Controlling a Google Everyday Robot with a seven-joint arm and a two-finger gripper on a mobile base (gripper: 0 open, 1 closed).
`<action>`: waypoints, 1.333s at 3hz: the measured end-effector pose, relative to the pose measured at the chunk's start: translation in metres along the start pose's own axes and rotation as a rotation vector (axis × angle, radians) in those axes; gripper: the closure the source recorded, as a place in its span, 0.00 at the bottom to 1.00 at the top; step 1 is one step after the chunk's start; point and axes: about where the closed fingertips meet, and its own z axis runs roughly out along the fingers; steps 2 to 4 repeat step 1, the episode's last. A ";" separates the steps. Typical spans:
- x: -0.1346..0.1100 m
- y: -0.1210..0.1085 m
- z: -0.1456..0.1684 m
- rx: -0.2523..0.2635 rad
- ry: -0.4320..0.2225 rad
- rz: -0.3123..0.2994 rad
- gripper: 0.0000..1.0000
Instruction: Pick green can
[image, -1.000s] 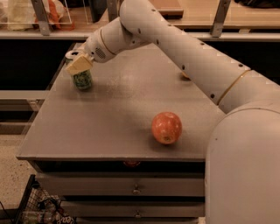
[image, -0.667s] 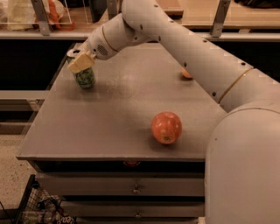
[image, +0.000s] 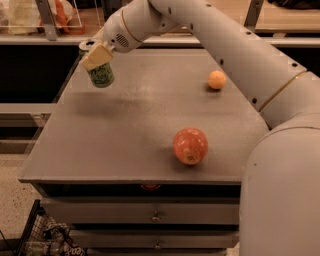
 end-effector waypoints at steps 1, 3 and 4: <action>-0.012 -0.002 -0.014 0.005 -0.016 -0.025 1.00; -0.012 -0.002 -0.014 0.005 -0.016 -0.025 1.00; -0.012 -0.002 -0.014 0.005 -0.016 -0.025 1.00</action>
Offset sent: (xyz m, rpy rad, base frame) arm 0.0000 0.0000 0.0000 0.0000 0.0000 0.0000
